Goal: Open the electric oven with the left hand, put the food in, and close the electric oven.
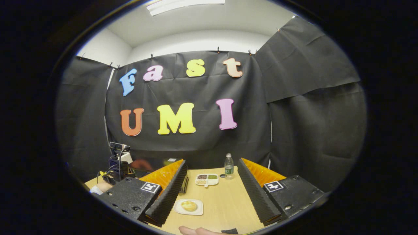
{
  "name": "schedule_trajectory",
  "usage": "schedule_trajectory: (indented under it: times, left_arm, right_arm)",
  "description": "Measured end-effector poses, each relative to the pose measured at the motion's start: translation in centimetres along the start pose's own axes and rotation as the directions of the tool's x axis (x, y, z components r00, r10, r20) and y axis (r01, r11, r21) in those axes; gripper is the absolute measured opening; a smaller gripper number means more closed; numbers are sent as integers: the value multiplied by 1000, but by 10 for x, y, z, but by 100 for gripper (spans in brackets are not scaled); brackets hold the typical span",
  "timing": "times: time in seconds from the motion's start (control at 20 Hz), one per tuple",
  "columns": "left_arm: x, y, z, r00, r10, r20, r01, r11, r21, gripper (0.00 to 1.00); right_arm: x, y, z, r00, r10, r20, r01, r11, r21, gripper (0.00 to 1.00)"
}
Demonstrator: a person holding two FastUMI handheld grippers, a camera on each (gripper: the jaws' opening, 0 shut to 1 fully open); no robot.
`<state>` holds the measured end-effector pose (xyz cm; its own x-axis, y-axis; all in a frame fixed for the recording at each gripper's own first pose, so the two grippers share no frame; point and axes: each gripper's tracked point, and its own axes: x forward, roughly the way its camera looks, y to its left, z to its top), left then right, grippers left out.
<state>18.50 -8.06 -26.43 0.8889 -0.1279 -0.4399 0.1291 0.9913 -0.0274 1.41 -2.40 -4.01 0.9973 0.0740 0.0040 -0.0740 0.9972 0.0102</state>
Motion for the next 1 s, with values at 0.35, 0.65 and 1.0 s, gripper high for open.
schedule_trajectory:
  times: [0.35,0.65,1.0]
  left_arm:
    - [-28,-5,-50,999,-7,-31,7,1000,-25,95]
    - [-38,-6,-107,996,-7,-83,3,999,-50,95]
    - [-32,0,-154,981,-16,-191,-1,996,-87,93]
  right_arm:
    - [-9,12,-7,1000,13,-7,-13,1000,3,94]
    - [-15,19,-9,1000,13,-4,-13,1000,-10,100]
    - [-20,21,7,1000,2,20,-2,1000,-25,94]
